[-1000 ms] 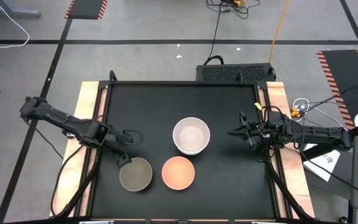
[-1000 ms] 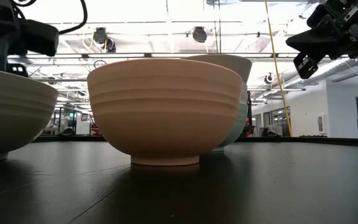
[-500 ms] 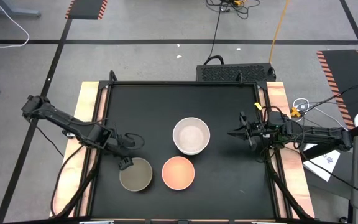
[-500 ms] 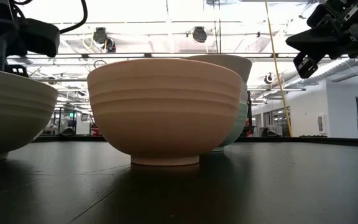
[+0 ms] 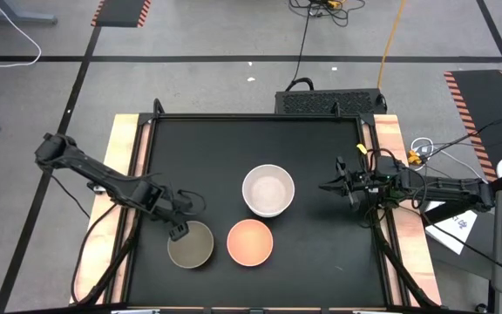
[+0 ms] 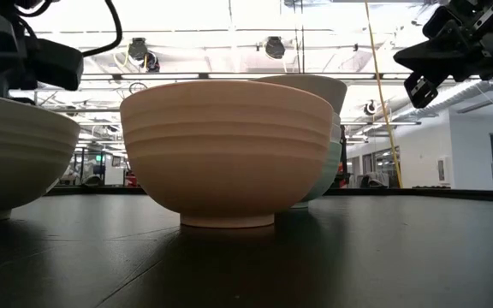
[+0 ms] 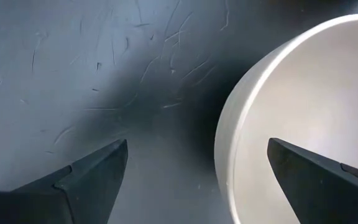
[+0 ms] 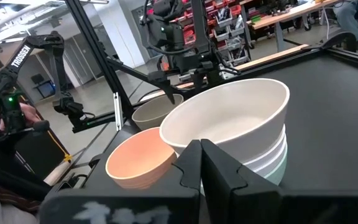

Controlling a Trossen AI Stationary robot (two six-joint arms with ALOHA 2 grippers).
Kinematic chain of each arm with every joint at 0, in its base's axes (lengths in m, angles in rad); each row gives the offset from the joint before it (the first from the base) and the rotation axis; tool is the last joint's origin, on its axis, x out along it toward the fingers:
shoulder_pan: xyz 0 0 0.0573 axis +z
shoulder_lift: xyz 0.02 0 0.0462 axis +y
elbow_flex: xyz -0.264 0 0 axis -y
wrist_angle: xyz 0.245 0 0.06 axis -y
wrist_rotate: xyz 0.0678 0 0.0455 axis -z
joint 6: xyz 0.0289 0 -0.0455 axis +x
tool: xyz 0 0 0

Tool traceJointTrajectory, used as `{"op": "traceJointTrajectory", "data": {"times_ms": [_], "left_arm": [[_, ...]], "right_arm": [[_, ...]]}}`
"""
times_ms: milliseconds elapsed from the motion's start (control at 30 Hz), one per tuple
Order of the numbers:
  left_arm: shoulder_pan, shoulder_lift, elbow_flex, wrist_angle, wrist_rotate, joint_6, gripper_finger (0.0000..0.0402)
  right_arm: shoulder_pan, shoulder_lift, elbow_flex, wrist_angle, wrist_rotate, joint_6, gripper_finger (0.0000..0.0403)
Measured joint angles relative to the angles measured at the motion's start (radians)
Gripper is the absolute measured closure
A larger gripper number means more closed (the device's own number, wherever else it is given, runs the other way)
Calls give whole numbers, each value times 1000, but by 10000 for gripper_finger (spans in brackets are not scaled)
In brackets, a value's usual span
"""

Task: Nest bowls inside each other
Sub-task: Stack the light gray bowl on the dirty white bowl

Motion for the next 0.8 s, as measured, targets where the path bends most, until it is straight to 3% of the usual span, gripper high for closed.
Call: {"op": "traceJointTrajectory", "data": {"times_ms": [233, 333, 800], "left_arm": [[0, 28, 0, 2, 3, 8, 16], [0, 33, 0, 2, 10, 12, 48], [1, 33, 0, 5, 63, 53, 346]], "right_arm": [[20, 0, 0, 0, 0, 0, 403], [32, 0, 0, 0, 0, 0, 403], [43, 0, 0, 0, 1, -4, 403]]}}
